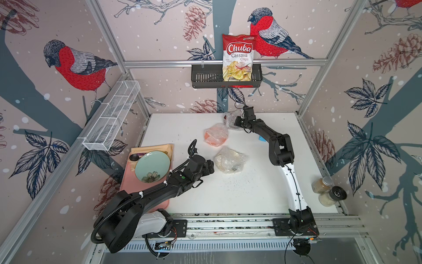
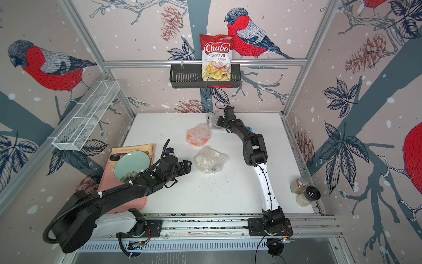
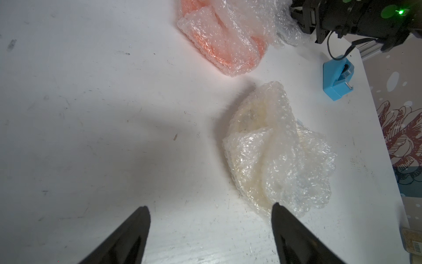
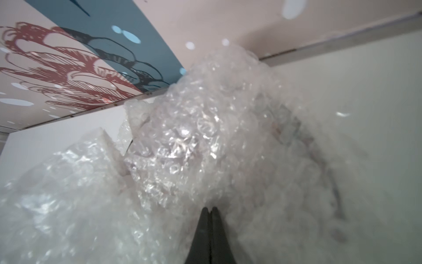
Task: Wrap dinner plates in bubble wrap
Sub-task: Move the plate to the center of the board.
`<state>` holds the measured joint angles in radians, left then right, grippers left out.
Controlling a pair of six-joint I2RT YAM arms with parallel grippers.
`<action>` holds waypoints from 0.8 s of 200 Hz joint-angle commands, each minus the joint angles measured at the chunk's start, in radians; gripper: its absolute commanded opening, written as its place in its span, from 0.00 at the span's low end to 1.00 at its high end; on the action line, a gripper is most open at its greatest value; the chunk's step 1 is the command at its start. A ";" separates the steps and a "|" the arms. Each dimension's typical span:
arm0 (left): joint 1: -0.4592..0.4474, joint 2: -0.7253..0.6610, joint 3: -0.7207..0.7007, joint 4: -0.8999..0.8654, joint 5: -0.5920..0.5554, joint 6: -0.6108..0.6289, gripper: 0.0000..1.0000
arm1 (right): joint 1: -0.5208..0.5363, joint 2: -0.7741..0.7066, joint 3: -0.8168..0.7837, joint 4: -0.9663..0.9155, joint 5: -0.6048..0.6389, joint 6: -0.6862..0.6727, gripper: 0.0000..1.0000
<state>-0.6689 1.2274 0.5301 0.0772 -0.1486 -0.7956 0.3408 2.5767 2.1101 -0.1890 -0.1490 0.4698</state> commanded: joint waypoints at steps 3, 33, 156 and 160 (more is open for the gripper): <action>0.003 -0.003 0.009 -0.010 -0.001 -0.015 0.90 | -0.008 -0.110 -0.191 -0.129 0.036 -0.028 0.00; 0.005 -0.011 -0.003 0.027 0.070 -0.014 0.92 | 0.005 -0.275 -0.464 -0.094 -0.009 -0.077 0.00; 0.026 -0.104 0.059 -0.162 -0.181 -0.033 0.97 | 0.050 -0.723 -0.759 -0.011 -0.022 -0.085 0.41; 0.036 -0.117 0.063 -0.177 -0.215 -0.023 0.97 | 0.041 -0.750 -0.772 -0.005 -0.016 -0.086 0.44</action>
<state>-0.6640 1.1641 0.5636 0.0357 -0.1120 -0.8623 0.4149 1.9282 1.3560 -0.1806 -0.2157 0.3916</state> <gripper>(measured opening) 0.971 0.376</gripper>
